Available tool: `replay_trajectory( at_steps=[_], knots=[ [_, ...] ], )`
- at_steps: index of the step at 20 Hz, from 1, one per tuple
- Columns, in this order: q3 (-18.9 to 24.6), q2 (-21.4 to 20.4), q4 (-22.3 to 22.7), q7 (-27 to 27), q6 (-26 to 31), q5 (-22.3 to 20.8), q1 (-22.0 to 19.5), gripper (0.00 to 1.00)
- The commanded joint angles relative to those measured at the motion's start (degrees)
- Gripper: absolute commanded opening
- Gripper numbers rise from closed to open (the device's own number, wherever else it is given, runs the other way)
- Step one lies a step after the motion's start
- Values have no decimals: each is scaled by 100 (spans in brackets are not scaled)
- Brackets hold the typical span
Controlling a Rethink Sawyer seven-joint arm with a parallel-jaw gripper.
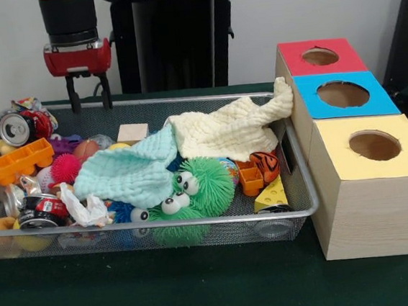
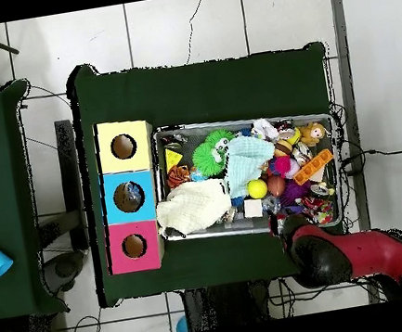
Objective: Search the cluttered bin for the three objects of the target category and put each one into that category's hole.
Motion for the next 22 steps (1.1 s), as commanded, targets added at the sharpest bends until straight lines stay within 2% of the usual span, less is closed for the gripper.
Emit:
replay_trajectory(
  at_steps=[1,13,22],
  knots=[
    [286,180,-762,22,168,13,4,100],
    [456,173,-884,-130,429,126,-48,100],
    [331,100,-939,-9,446,139,132,100]
  ],
)
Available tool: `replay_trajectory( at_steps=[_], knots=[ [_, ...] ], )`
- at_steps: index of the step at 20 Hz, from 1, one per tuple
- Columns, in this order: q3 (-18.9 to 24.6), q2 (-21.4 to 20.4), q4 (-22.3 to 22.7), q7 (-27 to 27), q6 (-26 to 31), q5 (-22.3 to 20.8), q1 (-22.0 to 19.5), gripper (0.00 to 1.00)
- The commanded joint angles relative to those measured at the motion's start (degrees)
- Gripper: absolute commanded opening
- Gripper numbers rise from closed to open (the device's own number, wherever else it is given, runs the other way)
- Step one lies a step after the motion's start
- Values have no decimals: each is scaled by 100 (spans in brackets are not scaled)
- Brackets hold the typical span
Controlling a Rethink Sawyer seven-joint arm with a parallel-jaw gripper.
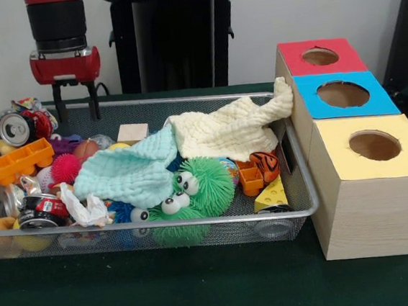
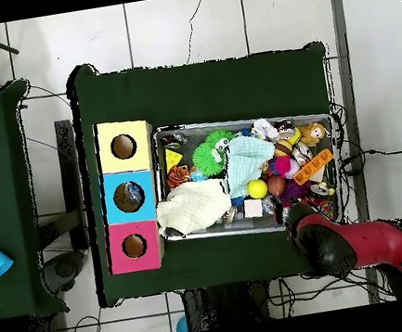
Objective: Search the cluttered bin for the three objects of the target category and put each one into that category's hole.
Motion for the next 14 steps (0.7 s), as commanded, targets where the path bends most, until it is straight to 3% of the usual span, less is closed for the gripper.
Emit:
replay_trajectory(
  at_steps=[1,14],
  knots=[
    [234,51,-615,11,442,137,151,100],
    [-199,118,-721,362,142,43,596,100]
  ],
)
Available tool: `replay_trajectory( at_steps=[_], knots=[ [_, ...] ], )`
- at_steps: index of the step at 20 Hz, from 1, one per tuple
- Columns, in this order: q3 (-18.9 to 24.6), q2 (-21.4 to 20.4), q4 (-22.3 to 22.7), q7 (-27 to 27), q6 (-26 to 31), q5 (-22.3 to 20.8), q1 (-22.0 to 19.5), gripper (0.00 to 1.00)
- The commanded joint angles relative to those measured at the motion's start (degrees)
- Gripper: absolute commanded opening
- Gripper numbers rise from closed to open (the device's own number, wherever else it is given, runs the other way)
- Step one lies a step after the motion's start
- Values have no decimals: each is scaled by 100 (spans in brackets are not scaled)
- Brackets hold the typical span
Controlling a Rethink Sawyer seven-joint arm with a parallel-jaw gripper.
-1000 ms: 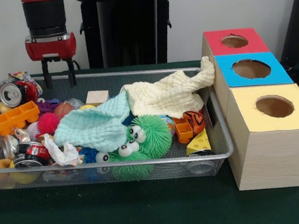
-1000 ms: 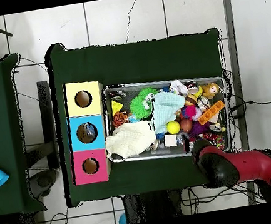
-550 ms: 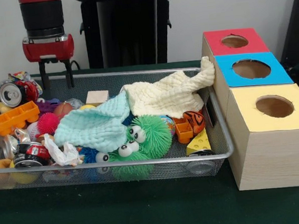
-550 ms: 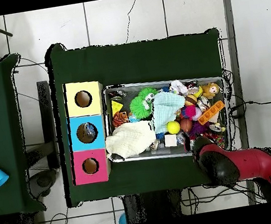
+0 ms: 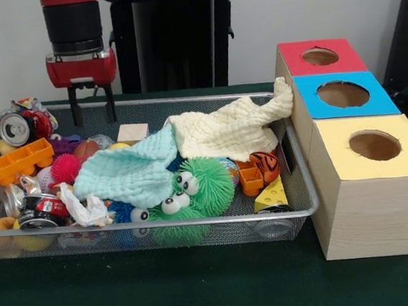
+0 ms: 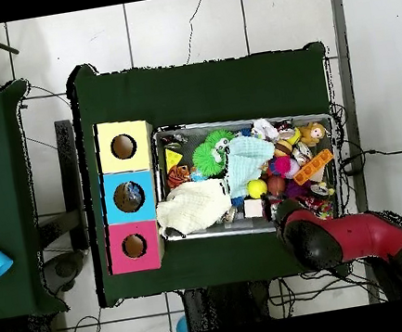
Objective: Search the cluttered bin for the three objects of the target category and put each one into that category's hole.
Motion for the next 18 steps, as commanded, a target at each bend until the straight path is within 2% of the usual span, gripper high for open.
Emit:
replay_trajectory(
  at_steps=[1,9,18],
  knots=[
    [-139,116,-644,346,154,59,161,100],
    [91,315,-601,171,198,103,-100,100],
    [61,392,-692,136,155,-8,-94,100]
  ],
)
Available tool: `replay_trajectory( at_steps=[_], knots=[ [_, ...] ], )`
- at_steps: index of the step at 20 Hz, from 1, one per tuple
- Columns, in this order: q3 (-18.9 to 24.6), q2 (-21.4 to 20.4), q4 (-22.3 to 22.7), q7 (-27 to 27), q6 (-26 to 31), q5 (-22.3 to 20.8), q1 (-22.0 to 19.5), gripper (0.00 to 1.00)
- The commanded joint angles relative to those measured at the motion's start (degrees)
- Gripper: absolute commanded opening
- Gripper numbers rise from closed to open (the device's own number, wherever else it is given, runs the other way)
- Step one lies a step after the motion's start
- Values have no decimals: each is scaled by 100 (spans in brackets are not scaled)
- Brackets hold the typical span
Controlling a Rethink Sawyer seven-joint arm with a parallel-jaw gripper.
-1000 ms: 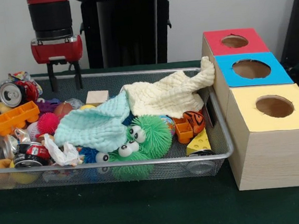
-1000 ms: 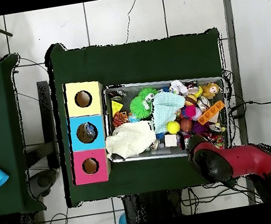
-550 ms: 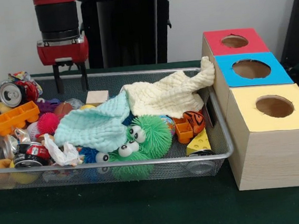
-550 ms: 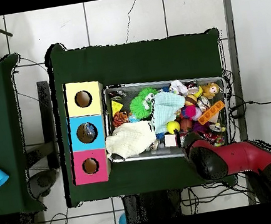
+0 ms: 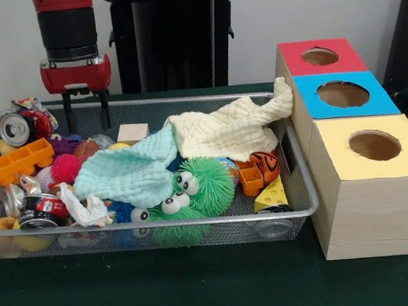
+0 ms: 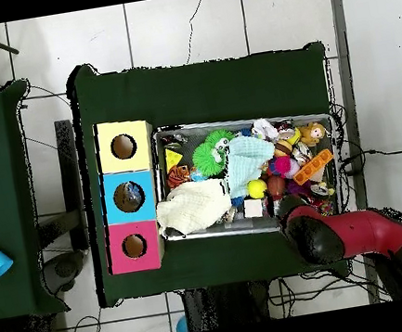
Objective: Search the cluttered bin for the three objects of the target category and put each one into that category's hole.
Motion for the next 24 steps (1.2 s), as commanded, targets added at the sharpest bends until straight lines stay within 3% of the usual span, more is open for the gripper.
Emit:
replay_trajectory(
  at_steps=[1,8,24],
  knots=[
    [35,246,-527,153,129,-27,8,100],
    [-391,356,-664,455,-221,-165,357,100],
    [-261,372,-637,290,-139,-30,244,100]
  ],
)
